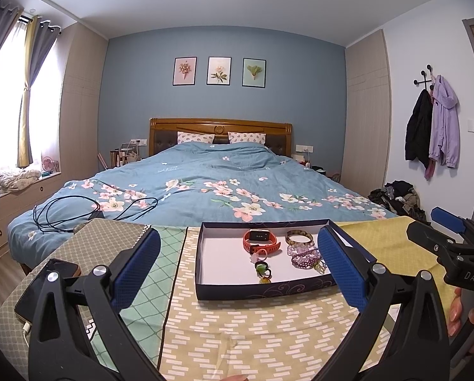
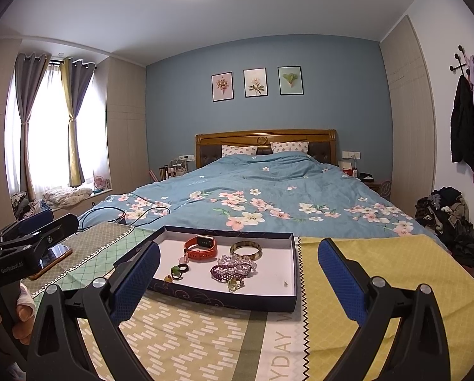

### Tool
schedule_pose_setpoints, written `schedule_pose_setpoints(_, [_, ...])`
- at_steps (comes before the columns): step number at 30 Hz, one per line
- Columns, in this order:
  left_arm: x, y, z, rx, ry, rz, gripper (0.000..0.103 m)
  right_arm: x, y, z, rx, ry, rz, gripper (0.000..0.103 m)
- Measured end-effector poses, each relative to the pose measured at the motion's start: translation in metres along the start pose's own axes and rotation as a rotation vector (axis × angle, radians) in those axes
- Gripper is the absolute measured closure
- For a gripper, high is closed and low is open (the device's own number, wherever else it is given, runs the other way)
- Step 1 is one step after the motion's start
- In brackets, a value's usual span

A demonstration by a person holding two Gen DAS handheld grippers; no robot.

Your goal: Organize jewelry

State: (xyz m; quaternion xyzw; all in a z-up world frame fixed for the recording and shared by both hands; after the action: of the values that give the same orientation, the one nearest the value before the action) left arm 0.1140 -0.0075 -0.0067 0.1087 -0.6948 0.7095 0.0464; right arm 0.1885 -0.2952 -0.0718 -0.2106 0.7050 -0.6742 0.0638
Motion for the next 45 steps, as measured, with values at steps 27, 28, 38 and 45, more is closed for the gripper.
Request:
schedule_pose_setpoints(27, [0.0011,-0.0008,-0.0008,-0.004,-0.005,0.005,0.005,0.0004,-0.0005,-0.0013,-0.002,-0.001,-0.002,0.007])
schedule_pose_setpoints(28, [0.0004,-0.0010,-0.0017,-0.004,-0.005,0.005,0.005,0.0006,-0.0006,-0.0013,-0.002,-0.002,-0.002,0.007])
schedule_pose_setpoints(38, [0.0005,-0.0006,-0.0031,-0.004,-0.008,0.007,0.005,0.0009,-0.0001,-0.0014,-0.006,-0.004,-0.002,0.007])
schedule_pose_setpoints(45, [0.0001,-0.0004,-0.0044,-0.005,-0.008,0.006,0.005,0.0008,0.0010,-0.0016,-0.007,-0.003,-0.004,0.007])
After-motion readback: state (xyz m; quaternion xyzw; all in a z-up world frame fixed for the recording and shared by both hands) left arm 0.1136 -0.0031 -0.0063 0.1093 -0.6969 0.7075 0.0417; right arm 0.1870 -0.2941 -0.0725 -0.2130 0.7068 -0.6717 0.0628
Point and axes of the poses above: each gripper's, at about its wrist camera, not at the fingertips, and x roughly against the way its jaws point, z to its right, y to its underside, the point moved 9 cm from there along -x, roughly the way its jaws point, and after that the axes turned 11 degrees about -y, right-handed, at the moved point
